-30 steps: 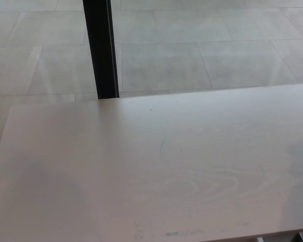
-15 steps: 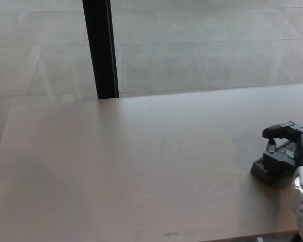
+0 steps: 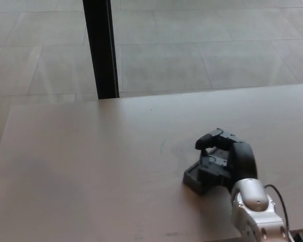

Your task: The robot uses its right hand to hold the eraser kept in the middle of the desk and use it to wipe the desk by swiping its surface twice

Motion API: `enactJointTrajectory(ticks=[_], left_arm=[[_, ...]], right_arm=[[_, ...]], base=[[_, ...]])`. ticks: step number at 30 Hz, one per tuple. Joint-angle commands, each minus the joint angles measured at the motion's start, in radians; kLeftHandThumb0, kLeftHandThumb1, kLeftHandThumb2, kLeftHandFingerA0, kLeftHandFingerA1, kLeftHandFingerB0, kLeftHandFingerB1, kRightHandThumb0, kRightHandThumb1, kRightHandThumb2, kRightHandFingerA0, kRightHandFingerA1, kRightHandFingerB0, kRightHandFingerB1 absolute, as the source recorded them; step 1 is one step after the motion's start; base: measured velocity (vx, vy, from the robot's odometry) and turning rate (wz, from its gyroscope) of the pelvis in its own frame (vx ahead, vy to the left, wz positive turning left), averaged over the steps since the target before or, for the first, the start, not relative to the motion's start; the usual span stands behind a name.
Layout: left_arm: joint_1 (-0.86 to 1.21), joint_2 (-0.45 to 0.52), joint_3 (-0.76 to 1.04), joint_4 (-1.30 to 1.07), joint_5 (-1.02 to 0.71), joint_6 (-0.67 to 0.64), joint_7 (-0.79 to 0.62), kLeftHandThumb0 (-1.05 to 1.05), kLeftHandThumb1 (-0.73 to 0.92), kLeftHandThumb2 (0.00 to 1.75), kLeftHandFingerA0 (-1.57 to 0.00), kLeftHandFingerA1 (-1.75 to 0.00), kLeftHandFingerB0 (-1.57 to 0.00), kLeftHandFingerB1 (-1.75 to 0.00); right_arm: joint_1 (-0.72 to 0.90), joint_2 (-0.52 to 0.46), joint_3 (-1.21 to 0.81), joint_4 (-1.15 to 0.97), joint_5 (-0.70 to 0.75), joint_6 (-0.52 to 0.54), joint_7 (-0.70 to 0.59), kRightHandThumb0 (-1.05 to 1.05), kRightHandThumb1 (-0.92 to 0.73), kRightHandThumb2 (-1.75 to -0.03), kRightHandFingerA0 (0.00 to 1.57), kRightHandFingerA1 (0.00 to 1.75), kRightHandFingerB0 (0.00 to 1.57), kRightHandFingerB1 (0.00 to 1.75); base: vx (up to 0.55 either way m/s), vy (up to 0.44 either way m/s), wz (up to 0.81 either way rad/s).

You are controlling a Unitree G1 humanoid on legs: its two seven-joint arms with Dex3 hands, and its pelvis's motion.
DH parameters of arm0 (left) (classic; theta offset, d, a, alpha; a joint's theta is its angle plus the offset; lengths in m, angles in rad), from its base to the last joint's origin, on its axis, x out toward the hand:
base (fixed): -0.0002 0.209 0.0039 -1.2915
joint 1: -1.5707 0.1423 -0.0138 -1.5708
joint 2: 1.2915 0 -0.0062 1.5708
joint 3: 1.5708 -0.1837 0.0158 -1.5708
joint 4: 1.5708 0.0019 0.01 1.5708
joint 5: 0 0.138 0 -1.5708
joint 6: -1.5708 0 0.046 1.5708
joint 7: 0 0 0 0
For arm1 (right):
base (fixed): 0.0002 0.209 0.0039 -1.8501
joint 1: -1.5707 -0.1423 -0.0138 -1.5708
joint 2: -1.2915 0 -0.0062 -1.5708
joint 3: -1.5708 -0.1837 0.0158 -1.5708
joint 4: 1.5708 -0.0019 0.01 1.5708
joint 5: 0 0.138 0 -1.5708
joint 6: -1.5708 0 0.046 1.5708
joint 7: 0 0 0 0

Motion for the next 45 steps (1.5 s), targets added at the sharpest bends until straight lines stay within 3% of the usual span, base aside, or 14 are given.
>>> enactJointTrajectory(ticks=[1, 19, 21, 22, 28, 29, 30, 34, 35, 36, 42, 43, 44, 45], left_arm=[[-0.010, 0.007, 0.002, 0.009, -0.006, -0.014, 0.000, -0.77, 0.92, 0.75, -0.41, -0.88, -0.33, -0.68], [-0.009, 0.022, -0.020, 0.009, 0.008, -0.011, 0.004, -0.77, 0.92, 0.77, -0.40, -0.84, -0.33, -0.66], [-0.005, 0.015, -0.016, 0.003, -0.002, -0.013, -0.009, -0.81, 0.76, 1.11, -0.40, -0.79, -0.31, -0.66], [0.001, 0.014, -0.020, -0.008, 0.002, -0.014, -0.008, -0.78, 0.92, 0.78, -0.39, -0.89, -0.30, -0.65], [-0.011, 0.013, 0.000, -0.005, -0.013, -0.010, 0.005, -0.76, 0.92, 0.74, -0.40, -0.88, -0.32, -0.67], [-0.013, 0.014, -0.003, 0.000, -0.010, -0.013, 0.002, -0.78, 0.75, 1.07, -0.43, -0.80, -0.33, -0.67], [-0.015, 0.016, -0.008, 0.007, -0.006, -0.016, -0.003, -0.76, 0.92, 0.76, -0.39, -0.87, -0.31, -0.65], [-0.015, 0.012, -0.001, 0.006, -0.013, -0.013, 0.006, -0.76, 0.92, 0.76, -0.40, -0.86, -0.31, -0.66], [-0.016, 0.012, -0.002, 0.007, -0.009, -0.015, 0.009, -0.78, 0.75, 1.06, -0.41, -0.80, -0.33, -0.68], [-0.016, 0.011, 0.000, 0.008, -0.009, -0.016, 0.011, -0.75, 0.92, 0.75, -0.38, -0.91, -0.33, -0.68], [-0.010, 0.011, 0.003, 0.004, -0.011, -0.018, 0.002, -0.76, 0.92, 0.76, -0.40, -0.85, -0.32, -0.66], [-0.013, 0.009, 0.007, 0.006, -0.014, -0.017, 0.004, -0.79, 0.74, 1.06, -0.42, -0.80, -0.34, -0.68], [-0.014, 0.010, 0.006, 0.011, -0.012, -0.019, 0.005, -0.79, 0.74, 1.06, -0.42, -0.80, -0.34, -0.68], [-0.013, 0.010, 0.008, 0.011, -0.014, -0.021, 0.001, -0.77, 0.92, 0.76, -0.37, -0.88, -0.31, -0.66]], right_arm=[[0.108, 0.048, 0.091, -0.033, 0.004, 0.149, 0.096, -0.28, -0.52, -1.28, 1.06, 1.75, 0.77, 1.68], [0.164, -0.015, 0.216, -0.163, -0.030, 0.247, 0.126, -0.25, -0.52, -1.32, 1.04, 1.75, 0.76, 1.73], [0.110, -0.072, 0.178, -0.094, -0.071, 0.200, 0.071, -0.23, -0.59, -1.18, 1.00, 1.75, 0.76, 1.67], [0.088, -0.089, 0.159, -0.063, -0.083, 0.202, 0.030, -0.23, -0.58, -1.15, 0.99, 1.75, 0.82, 1.60], [-0.013, -0.199, 0.030, 0.108, -0.062, 0.116, -0.028, -0.22, -0.56, -1.25, 0.97, 1.75, 0.74, 1.68], [-0.023, -0.214, 0.017, 0.120, -0.057, 0.109, -0.027, -0.26, -0.53, -1.28, 1.01, 1.75, 0.78, 1.65], [-0.039, -0.237, -0.008, 0.141, -0.048, 0.099, -0.031, -0.24, -0.51, -1.26, 1.02, 1.75, 0.79, 1.64], [-0.074, -0.258, -0.059, 0.180, -0.039, 0.092, -0.054, -0.23, -0.52, -1.25, 1.00, 1.75, 0.76, 1.67], [-0.082, -0.267, -0.067, 0.192, -0.042, 0.088, -0.056, -0.23, -0.55, -1.20, 1.01, 1.75, 0.81, 1.61], [-0.090, -0.274, -0.076, 0.203, -0.042, 0.090, -0.060, -0.24, -0.57, -1.17, 1.03, 1.75, 0.82, 1.54], [-0.094, -0.316, -0.109, 0.234, -0.040, 0.066, -0.054, -0.27, -0.57, -1.18, 1.01, 1.75, 0.72, 1.63], [-0.094, -0.326, -0.114, 0.240, -0.042, 0.065, -0.055, -0.29, -0.57, -1.17, 1.01, 1.75, 0.70, 1.63], [-0.096, -0.333, -0.114, 0.244, -0.047, 0.071, -0.058, -0.29, -0.57, -1.17, 1.01, 1.75, 0.70, 1.63], [-0.095, -0.343, -0.137, 0.244, -0.032, 0.081, -0.069, -0.29, -0.59, -1.14, 1.02, 1.75, 0.71, 1.58]], base=[[0.00, 0.000, 0.00], [0.00, 0.000, 0.00], [0.00, 0.000, 0.00], [0.00, 0.000, 0.00], [0.00, 0.000, 0.01], [0.00, 0.000, 0.00], [0.00, 0.000, 0.00], [0.00, 0.000, 0.00], [0.00, 0.000, 0.00], [0.00, 0.000, 0.00], [0.00, 0.000, 0.00], [0.00, 0.000, 0.00], [0.00, 0.000, 0.00], [0.00, 0.000, 0.00]])
